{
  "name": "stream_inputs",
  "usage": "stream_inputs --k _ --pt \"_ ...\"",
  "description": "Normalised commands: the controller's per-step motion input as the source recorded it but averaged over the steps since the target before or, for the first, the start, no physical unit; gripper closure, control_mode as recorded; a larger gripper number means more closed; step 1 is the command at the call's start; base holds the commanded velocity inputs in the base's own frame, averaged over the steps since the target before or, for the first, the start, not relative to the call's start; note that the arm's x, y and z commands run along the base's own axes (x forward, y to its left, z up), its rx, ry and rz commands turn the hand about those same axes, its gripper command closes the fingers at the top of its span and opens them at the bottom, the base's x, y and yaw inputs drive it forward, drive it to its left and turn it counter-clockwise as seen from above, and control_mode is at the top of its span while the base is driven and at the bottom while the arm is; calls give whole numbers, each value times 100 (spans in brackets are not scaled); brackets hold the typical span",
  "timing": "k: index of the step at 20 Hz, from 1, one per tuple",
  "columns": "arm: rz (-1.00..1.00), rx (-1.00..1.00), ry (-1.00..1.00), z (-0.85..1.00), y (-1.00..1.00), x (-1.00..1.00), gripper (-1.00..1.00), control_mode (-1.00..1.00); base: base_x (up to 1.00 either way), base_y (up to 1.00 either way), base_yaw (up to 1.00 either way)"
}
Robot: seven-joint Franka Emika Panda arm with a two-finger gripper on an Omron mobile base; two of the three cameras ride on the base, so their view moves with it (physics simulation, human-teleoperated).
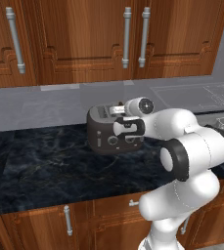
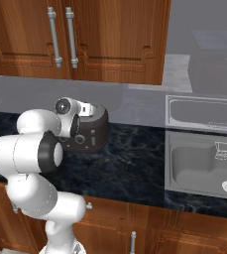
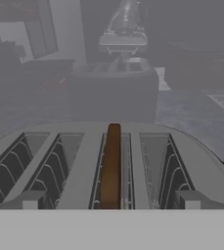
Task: Start the toaster. Once the lever pops up, take the bread to the plate on the dining counter.
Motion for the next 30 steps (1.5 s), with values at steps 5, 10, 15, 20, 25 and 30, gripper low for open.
stream_inputs --k 5,10,15,20,25,30 --pt "0 0 0 0 0 3 -100 -100 0 0 0" --pt "0 0 0 0 0 5 -100 -100 0 0 0" --pt "0 0 0 0 0 9 -100 -100 0 0 0" --pt "0 0 0 0 0 7 -100 -100 0 0 0" --pt "0 0 0 0 0 4 -100 -100 0 0 0" --pt "0 0 0 -6 0 0 -100 -100 0 0 0"
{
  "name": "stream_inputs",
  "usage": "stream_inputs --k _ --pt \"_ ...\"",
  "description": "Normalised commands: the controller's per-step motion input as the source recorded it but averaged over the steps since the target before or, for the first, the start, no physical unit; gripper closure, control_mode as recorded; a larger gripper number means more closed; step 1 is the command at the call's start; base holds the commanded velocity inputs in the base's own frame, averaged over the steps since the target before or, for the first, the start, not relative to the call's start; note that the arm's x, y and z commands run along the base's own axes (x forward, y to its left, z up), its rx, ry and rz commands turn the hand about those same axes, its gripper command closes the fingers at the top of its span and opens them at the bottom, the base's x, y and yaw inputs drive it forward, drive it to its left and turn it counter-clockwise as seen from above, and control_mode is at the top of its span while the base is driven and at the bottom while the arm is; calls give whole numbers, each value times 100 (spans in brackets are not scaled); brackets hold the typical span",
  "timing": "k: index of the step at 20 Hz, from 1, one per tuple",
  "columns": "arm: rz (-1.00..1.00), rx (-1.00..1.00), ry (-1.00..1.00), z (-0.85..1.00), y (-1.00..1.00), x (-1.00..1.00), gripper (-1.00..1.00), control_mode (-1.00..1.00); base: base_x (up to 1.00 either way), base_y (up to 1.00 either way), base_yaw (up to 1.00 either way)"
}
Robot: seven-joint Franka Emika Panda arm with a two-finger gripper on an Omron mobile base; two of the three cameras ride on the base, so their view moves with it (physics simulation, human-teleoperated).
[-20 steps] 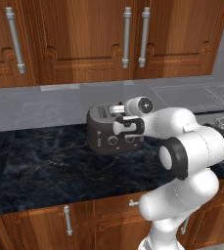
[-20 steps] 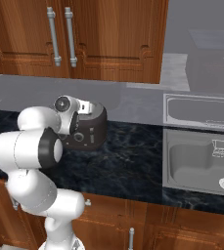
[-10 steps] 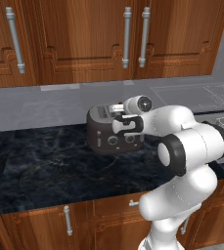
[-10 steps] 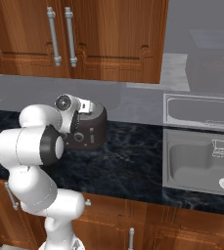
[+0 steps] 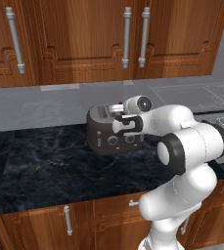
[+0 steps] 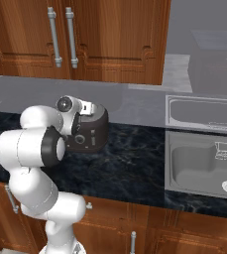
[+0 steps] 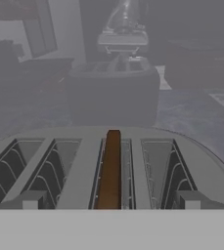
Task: Start the toaster. Once the lever pops up, take the bread to the plate on the dining counter.
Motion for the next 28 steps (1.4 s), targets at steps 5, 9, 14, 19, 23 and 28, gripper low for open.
stream_inputs --k 5,9,14,19,23,28 --pt "0 0 0 -6 0 0 -100 -100 0 0 0" --pt "0 0 0 -5 0 0 -100 -100 0 0 0" --pt "0 0 0 -7 0 0 -100 -100 0 0 0" --pt "0 0 0 -6 0 2 -100 -100 0 0 0" --pt "0 0 0 -4 0 2 -100 -100 0 0 0" --pt "0 0 0 0 0 2 -100 -100 0 0 0"
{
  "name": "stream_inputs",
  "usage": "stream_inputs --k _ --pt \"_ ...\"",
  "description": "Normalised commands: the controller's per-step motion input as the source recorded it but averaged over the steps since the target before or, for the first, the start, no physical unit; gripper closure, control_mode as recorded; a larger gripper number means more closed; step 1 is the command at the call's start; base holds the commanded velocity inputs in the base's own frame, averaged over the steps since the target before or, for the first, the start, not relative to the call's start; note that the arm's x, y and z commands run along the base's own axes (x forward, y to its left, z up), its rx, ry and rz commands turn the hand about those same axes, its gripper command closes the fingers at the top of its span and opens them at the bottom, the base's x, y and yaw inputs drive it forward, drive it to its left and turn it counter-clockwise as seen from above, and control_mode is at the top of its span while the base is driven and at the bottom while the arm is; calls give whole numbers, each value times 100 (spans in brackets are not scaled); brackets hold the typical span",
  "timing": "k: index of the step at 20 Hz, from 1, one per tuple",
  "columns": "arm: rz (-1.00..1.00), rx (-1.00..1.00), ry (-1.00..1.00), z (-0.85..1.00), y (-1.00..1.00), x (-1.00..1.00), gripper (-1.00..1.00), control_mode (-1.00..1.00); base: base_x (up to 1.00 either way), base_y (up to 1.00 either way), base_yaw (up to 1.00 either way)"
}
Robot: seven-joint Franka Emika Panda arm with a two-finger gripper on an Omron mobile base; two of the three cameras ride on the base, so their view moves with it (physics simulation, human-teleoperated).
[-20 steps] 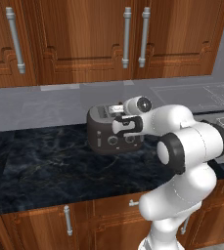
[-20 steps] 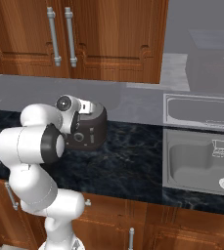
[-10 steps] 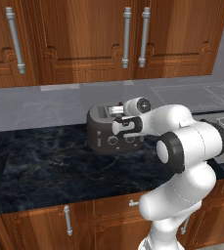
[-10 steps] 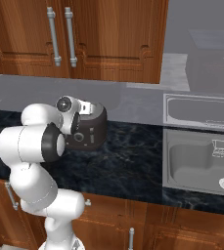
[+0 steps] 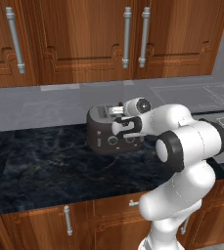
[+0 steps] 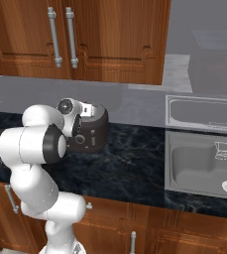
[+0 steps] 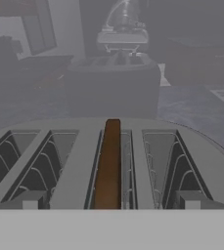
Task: Start the toaster. Once the lever pops up, take the bread to the plate on the dining counter.
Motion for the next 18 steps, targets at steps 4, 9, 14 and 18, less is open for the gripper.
stream_inputs --k 4,9,14,18 --pt "0 0 0 0 0 0 -100 -100 0 0 0" --pt "0 0 0 0 0 0 100 -100 0 0 0" --pt "0 0 0 0 0 0 100 -100 0 0 0" --pt "0 0 0 0 0 0 100 -100 0 0 0"
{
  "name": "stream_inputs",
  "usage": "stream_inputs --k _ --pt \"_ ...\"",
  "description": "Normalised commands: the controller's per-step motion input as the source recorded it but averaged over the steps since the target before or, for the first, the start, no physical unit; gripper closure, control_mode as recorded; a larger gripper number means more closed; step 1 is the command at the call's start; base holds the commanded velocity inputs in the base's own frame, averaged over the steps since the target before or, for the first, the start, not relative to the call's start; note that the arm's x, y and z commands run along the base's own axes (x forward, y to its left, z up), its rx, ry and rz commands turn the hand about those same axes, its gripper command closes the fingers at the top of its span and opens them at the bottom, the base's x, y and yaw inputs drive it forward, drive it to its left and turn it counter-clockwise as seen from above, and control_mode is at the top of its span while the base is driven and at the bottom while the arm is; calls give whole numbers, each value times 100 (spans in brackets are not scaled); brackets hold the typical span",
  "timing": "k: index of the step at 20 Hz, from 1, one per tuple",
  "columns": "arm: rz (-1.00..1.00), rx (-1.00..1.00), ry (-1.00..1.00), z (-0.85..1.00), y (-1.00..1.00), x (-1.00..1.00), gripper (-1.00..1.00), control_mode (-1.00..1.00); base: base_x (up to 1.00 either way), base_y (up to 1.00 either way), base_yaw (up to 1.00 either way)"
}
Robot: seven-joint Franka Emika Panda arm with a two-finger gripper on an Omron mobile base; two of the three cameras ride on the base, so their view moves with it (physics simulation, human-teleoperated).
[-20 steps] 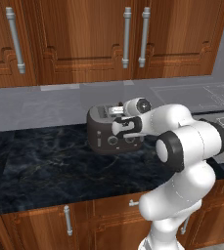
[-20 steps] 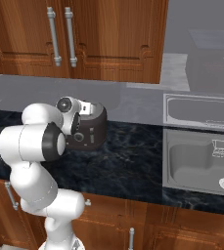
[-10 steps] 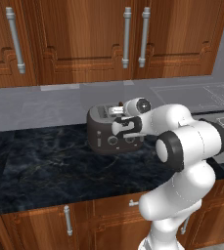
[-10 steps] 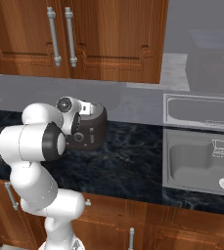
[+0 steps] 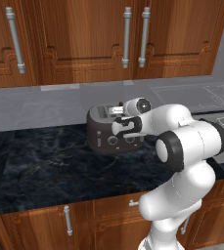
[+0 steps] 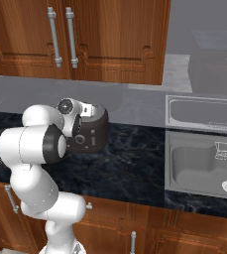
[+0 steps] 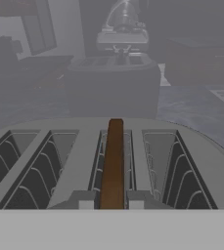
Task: Start the toaster. Once the lever pops up, take the bread to the plate on the dining counter.
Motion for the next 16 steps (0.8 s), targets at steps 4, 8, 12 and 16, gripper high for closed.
stream_inputs --k 4,8,12,16 --pt "0 0 0 0 0 0 100 -100 0 0 0" --pt "0 0 0 0 0 0 100 -100 0 0 0" --pt "0 0 0 0 0 0 100 -100 0 0 0" --pt "0 0 0 0 0 0 100 -100 0 0 0"
